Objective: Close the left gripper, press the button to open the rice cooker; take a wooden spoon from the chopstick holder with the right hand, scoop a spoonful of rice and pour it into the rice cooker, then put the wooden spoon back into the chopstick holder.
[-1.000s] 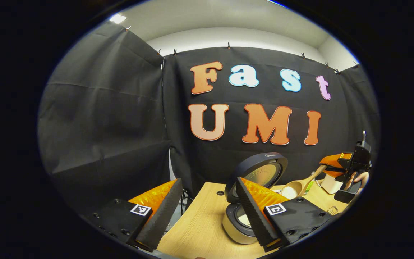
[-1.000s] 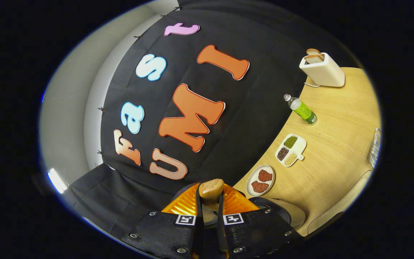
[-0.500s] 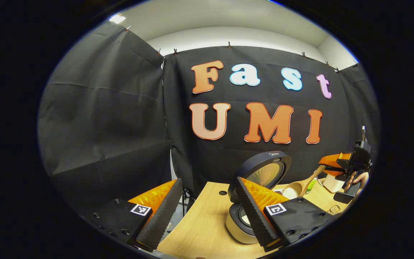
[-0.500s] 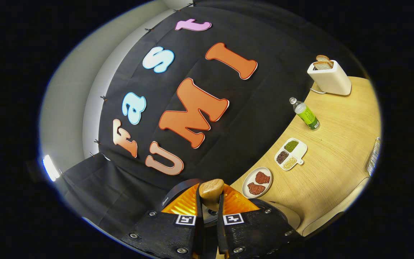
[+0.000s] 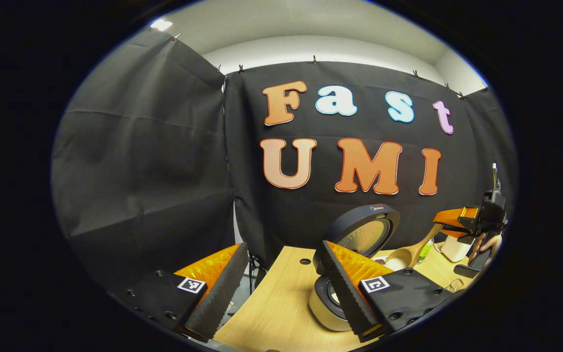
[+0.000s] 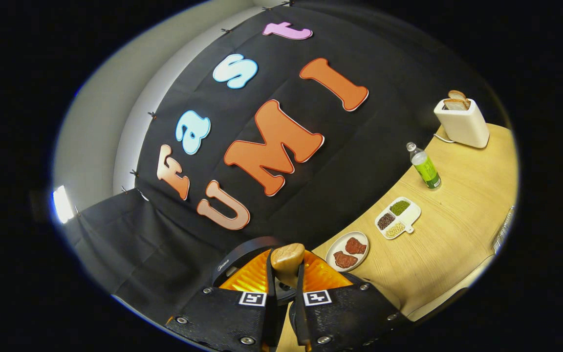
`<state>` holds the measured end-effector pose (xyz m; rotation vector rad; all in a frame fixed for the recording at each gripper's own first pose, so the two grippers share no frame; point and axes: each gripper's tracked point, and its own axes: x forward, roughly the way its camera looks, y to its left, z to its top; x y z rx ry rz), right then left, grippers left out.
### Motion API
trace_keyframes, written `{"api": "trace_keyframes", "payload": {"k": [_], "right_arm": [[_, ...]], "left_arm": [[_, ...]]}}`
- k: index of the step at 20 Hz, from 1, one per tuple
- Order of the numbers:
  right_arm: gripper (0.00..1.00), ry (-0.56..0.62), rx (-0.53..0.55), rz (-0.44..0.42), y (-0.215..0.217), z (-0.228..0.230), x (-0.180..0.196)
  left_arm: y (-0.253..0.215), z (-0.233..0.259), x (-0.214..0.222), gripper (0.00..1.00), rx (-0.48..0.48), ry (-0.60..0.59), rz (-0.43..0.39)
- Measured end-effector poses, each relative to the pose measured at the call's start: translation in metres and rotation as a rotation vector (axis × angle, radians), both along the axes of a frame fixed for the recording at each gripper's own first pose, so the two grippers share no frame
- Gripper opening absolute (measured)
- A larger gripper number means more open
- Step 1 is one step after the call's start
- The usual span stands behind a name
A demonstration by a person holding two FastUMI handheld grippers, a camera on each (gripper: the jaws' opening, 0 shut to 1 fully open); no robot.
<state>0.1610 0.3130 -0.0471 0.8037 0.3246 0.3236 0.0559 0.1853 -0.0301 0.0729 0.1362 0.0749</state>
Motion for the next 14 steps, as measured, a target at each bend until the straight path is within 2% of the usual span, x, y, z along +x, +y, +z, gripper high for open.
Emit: {"api": "trace_keyframes", "payload": {"k": [14], "right_arm": [[0.13, -0.17, -0.251, 0.094, 0.04, 0.012, -0.009]], "left_arm": [[0.004, -0.005, 0.008, 0.98, -0.003, 0.005, 0.015]]}}
